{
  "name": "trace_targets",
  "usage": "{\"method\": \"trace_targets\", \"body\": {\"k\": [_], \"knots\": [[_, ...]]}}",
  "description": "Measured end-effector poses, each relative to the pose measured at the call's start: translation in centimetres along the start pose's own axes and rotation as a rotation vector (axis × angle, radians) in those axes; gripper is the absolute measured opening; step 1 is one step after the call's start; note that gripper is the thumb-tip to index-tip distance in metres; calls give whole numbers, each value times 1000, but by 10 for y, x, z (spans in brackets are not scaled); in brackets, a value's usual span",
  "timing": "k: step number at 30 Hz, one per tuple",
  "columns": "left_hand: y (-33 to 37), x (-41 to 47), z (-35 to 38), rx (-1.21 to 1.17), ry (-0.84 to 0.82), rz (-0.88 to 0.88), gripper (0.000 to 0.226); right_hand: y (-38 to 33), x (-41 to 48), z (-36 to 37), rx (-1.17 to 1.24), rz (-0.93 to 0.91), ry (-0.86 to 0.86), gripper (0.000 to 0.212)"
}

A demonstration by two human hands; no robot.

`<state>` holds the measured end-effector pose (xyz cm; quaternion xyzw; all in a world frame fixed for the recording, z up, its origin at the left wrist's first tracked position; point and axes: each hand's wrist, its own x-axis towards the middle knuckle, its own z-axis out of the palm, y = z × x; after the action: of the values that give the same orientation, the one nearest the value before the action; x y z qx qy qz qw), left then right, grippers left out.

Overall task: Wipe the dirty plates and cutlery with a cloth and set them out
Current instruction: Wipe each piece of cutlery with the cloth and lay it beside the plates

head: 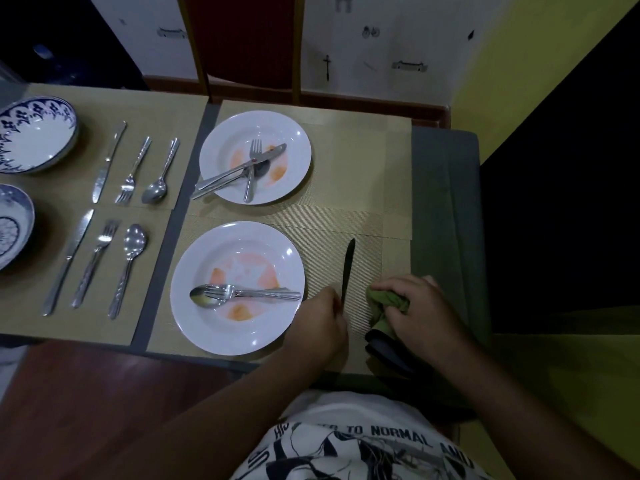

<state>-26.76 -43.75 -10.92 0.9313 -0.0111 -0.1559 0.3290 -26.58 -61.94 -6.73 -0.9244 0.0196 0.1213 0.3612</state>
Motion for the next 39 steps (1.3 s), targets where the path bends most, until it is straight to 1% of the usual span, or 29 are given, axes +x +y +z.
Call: {"method": "trace_targets", "body": {"k": [5,7,9,10,11,13,15,18,22,27,29,31,34,36,39], "knots": [[-9,-5,-1,90,-45,19,5,0,-1,0,7,10,-16,45],[-11,-7,-2,146,-59,28,9,-1,-2,1,10,11,-24,45],[-11,-8,-4,174,-42,102,6,-1,-2,2,7,-1,-27,45],[-13,-9,-4,207,-36,181,4,-1,-2,3,5,-7,-26,45],[-16,-11,-3,265,-30,266,11,-1,-2,3,2,-10,-23,45],[-25,-17,2,426,-72,401,38,-1,-1,6,-6,-21,-7,45],[-32,-26,4,589,-131,444,58,-2,0,7,-24,-35,6,45],[-38,-36,9,722,-194,429,69,-5,0,6,-43,-36,-9,44],[-33,-41,3,872,-227,445,67,-8,2,9,-52,-38,-6,42],[-30,-45,-8,917,-253,430,67,-12,1,14,-52,-24,-25,42],[-32,-44,-9,886,-237,411,68,-14,0,15,-70,-27,-29,42],[-33,-44,-15,782,-191,425,69,-14,1,17,-90,-32,-25,43],[-38,-47,-30,627,-72,461,66,-22,4,23,-129,-58,-25,45],[-46,-47,-46,597,11,434,61,-35,7,26,-126,-61,-55,44],[-70,-42,-67,579,74,337,52,-59,15,32,-119,-107,-83,44]]}}
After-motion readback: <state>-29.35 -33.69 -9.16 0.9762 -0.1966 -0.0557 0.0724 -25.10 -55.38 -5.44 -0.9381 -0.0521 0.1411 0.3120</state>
